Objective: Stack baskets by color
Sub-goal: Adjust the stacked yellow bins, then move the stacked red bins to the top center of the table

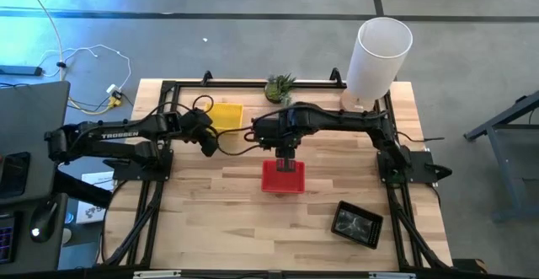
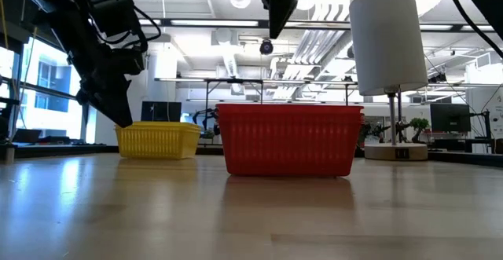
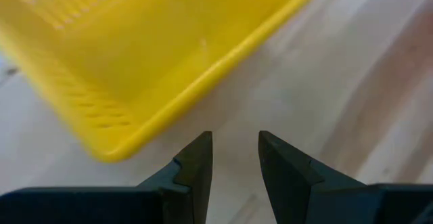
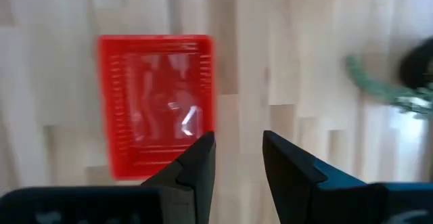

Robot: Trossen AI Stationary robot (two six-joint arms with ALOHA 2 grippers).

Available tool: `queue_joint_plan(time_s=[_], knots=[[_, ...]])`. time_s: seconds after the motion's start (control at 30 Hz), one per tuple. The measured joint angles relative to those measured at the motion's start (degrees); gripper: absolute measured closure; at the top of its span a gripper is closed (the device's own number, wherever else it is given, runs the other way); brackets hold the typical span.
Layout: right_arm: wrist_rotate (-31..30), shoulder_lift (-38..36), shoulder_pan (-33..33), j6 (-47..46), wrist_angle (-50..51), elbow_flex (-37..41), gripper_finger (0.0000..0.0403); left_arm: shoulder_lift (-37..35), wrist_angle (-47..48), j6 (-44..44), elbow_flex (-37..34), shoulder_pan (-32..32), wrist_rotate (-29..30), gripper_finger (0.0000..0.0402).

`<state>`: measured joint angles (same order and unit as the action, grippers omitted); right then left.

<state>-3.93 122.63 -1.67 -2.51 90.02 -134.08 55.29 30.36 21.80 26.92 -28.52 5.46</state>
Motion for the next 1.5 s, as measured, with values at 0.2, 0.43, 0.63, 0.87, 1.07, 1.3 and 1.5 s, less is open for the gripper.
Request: queue_joint_plan(time_s=[0.2,0.43,0.63,0.87,1.07,1.3,1.5], knots=[[-0.32,-0.02,0.50,2.23,0.00,0.00,0.0293,-0.85,-0.58,0.62,0.07,3.29,-1.00,0.0293],[1.11,-0.33,0.10,5.11,0.00,0.00,0.0293,-2.40,-0.58,4.44,0.11,7.21,-0.95,0.0293],[1.37,-1.01,-0.70,5.64,-0.23,0.86,0.0293,-2.51,-0.60,4.59,0.13,8.98,-0.26,0.0293],[-0.08,-9.70,-1.26,1.38,-1.33,19.89,0.0293,-2.51,-0.66,4.50,0.13,9.21,-0.10,0.0293],[1.13,-18.71,-1.58,-4.08,-9.53,36.23,0.0293,-2.51,-1.00,4.55,0.15,9.23,0.26,0.0293],[1.19,-30.08,-3.18,-10.11,-23.04,52.06,0.0293,-2.51,-1.44,4.55,0.17,9.22,0.30,0.0293],[2.75,-36.80,-4.50,-12.64,-42.73,64.88,0.0293,-2.51,-1.54,4.55,0.17,9.23,0.29,0.0293]])
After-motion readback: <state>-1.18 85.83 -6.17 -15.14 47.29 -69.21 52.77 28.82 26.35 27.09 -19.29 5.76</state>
